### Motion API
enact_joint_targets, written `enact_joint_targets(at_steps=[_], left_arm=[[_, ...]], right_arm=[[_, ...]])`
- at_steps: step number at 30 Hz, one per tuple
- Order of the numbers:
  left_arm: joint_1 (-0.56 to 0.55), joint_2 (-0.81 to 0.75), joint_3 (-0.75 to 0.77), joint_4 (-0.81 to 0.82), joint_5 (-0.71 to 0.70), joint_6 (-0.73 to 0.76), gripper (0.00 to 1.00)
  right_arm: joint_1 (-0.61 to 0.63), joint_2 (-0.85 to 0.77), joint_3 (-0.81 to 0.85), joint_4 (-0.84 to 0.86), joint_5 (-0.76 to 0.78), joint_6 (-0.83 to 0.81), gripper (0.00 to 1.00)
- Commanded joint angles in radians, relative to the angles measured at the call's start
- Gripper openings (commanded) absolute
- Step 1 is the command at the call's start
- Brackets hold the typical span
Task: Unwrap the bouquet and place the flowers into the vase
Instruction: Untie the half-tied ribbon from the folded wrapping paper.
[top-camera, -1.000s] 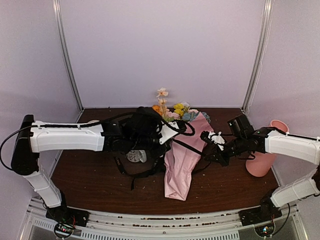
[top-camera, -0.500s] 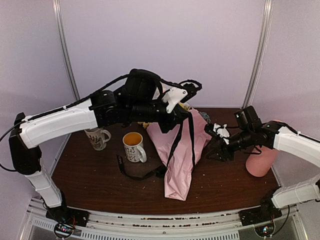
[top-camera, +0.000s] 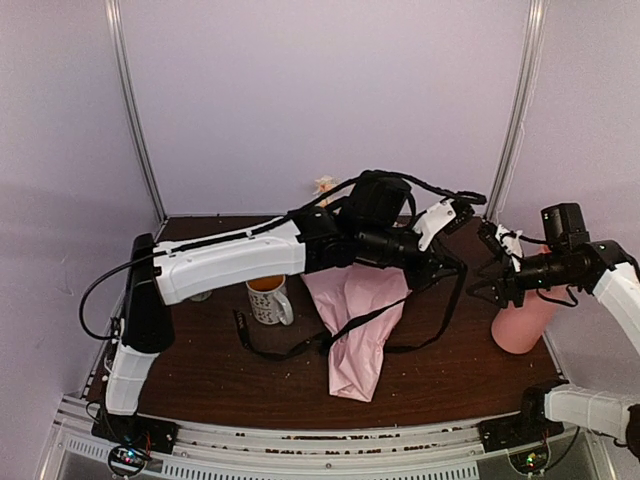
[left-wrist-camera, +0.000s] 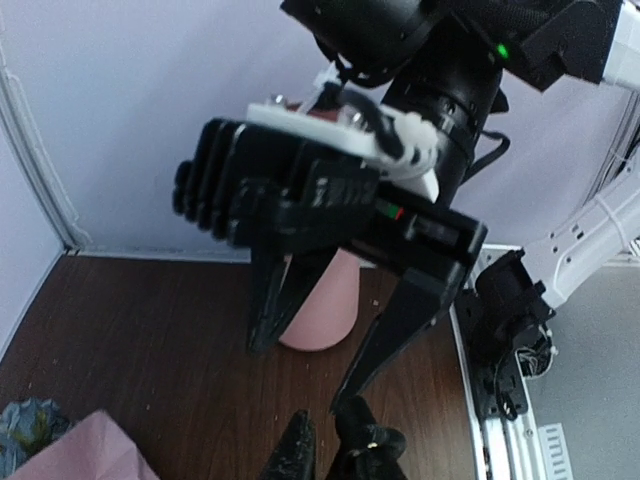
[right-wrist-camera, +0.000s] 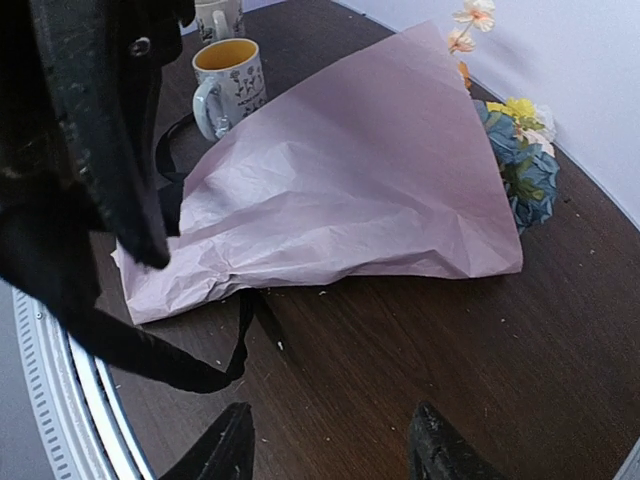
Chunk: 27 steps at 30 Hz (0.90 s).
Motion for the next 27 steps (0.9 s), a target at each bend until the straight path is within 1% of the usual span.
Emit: enact_joint_targets(at_steps=[1,2,3,4,5,6,7,10,14,16,19,21,23,27], left_arm=[[-0.04,0.211,0.308,0.055,0.132,-0.086,0.19],[-0.044,0.251,0.352,0.037,0.132,-0.084,0.24],[-0.045,0.263,0.357,0.023,0.117,-0.074,0.37],[-0.045,0.252,0.323,0.009,0.074,-0.065,0.5],[-0.044,0.223,0.274,-0.007,0.021,-0.051,0.58],[-0.044,0.182,0.218,-0.022,-0.017,-0.028,0.62],[-0.044,0.134,0.16,-0.031,-0.052,-0.003,0.64],[-0.044,-0.048,-0.012,-0.064,-0.139,0.057,0.73],[-0.044,-0.237,-0.196,-0.114,-0.256,0.095,0.76],[-0.04,-0.319,-0.299,-0.116,-0.332,0.098,0.77],[-0.027,-0.415,-0.411,-0.138,-0.44,0.085,0.77],[-0.004,-0.466,-0.481,-0.143,-0.509,0.029,0.77],[0.033,-0.521,-0.554,-0.136,-0.544,-0.049,0.76],[0.11,-0.648,-0.752,-0.042,-0.535,-0.172,0.73]], right_arm=[[-0.144,-0.059,-0.035,-0.033,-0.078,0.012,0.53],[-0.171,-0.071,-0.045,-0.035,-0.084,0.012,0.53],[-0.188,-0.084,-0.052,-0.04,-0.087,0.004,0.53],[-0.195,-0.102,-0.057,-0.046,-0.085,-0.003,0.53],[-0.196,-0.115,-0.061,-0.053,-0.086,-0.011,0.53],[-0.196,-0.127,-0.061,-0.061,-0.087,-0.021,0.53],[-0.195,-0.135,-0.063,-0.065,-0.091,-0.022,0.54],[-0.181,-0.162,-0.066,-0.045,-0.108,-0.016,0.55],[-0.095,-0.134,-0.066,0.006,-0.055,-0.011,0.57],[-0.012,-0.101,-0.057,0.011,0.021,-0.025,0.58],[0.129,-0.069,-0.066,0.033,0.122,-0.038,0.58],[0.25,-0.041,-0.087,0.084,0.192,-0.029,0.57],[0.377,0.009,-0.11,0.15,0.275,-0.012,0.57],[0.543,0.181,-0.072,0.218,0.344,-0.016,0.57]])
